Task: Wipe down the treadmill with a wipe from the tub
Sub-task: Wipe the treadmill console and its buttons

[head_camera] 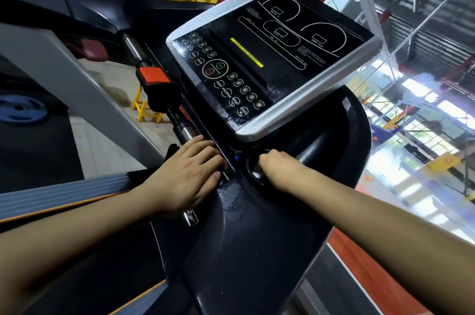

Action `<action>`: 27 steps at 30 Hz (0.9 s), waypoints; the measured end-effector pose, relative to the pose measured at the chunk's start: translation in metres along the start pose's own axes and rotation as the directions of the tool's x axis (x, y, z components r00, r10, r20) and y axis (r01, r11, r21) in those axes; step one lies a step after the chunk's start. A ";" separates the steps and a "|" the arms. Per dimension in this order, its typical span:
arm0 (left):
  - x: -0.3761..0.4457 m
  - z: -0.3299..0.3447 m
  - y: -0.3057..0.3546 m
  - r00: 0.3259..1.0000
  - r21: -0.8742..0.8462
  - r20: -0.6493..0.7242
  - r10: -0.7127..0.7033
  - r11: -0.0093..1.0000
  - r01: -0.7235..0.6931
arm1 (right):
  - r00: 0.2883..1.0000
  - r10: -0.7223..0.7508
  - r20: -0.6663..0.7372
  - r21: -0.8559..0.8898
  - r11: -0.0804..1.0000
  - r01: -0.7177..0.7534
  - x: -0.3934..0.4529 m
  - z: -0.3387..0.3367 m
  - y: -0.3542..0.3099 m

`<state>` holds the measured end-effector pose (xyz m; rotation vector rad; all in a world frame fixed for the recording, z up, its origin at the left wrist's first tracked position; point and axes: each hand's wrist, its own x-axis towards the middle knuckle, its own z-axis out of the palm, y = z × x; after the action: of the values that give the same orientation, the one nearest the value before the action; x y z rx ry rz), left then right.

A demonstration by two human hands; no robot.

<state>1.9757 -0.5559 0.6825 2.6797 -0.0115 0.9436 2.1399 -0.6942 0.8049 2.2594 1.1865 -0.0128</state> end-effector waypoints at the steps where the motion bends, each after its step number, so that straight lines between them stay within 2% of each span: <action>1: 0.000 -0.001 0.000 1.000 -0.002 0.002 -0.005 1.000 0.005 | 0.999 0.031 0.042 0.012 0.999 -0.031 0.004 0.000 -0.001; 3: -0.001 -0.002 0.001 1.000 -0.007 0.006 -0.007 1.000 0.007 | 0.999 0.008 0.054 0.080 0.997 -0.012 0.007 0.000 -0.002; 5: -0.001 -0.002 0.002 1.000 -0.013 0.003 -0.009 1.000 0.009 | 0.995 -0.080 0.052 0.141 0.987 0.072 0.007 0.002 0.008; 8: -0.001 -0.002 0.003 1.000 -0.020 0.007 -0.015 1.000 0.015 | 0.979 -0.154 0.130 0.121 0.983 0.139 0.000 -0.003 0.022; 10: -0.002 -0.003 0.002 1.000 -0.020 0.004 -0.013 1.000 0.013 | 0.979 -0.131 0.158 0.006 0.991 0.131 0.002 -0.008 0.015; 12: -0.002 -0.004 0.002 1.000 -0.018 0.011 -0.008 1.000 0.008 | 0.988 -0.092 0.122 -0.056 0.994 0.099 0.006 -0.009 0.003; 14: -0.002 -0.004 0.002 1.000 -0.026 0.015 -0.020 0.999 0.020 | 0.990 -0.089 0.106 -0.038 0.995 0.093 0.007 -0.007 -0.004; 17: 0.001 -0.004 0.004 1.000 -0.028 0.015 -0.017 0.999 0.017 | 0.977 -0.139 0.162 0.086 0.988 0.127 -0.003 -0.007 0.010; 19: 0.001 -0.002 0.004 1.000 -0.027 -0.002 -0.015 1.000 0.015 | 0.966 -0.156 0.207 0.062 0.987 0.146 -0.010 -0.012 0.016; 21: -0.001 0.000 0.003 1.000 -0.019 -0.016 -0.011 1.000 0.010 | 0.973 -0.159 0.169 0.029 0.987 0.156 -0.011 -0.025 0.019; 24: -0.001 0.003 0.000 1.000 0.008 -0.021 0.021 1.000 -0.021 | 0.996 -0.083 0.030 -0.051 0.995 0.084 -0.020 -0.052 0.040; 26: 0.001 0.004 0.000 0.999 0.007 -0.029 0.016 1.000 -0.016 | 0.998 0.045 -0.051 -0.228 0.972 -0.056 -0.027 -0.060 0.067; 27: 0.001 0.004 0.000 0.999 0.003 -0.035 0.014 1.000 -0.014 | 0.992 0.117 -0.044 -0.288 0.949 -0.125 -0.029 -0.061 0.081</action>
<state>1.9790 -0.5566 0.6800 2.6685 -0.0217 0.9954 2.1687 -0.7209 0.9024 2.0717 0.9882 0.2260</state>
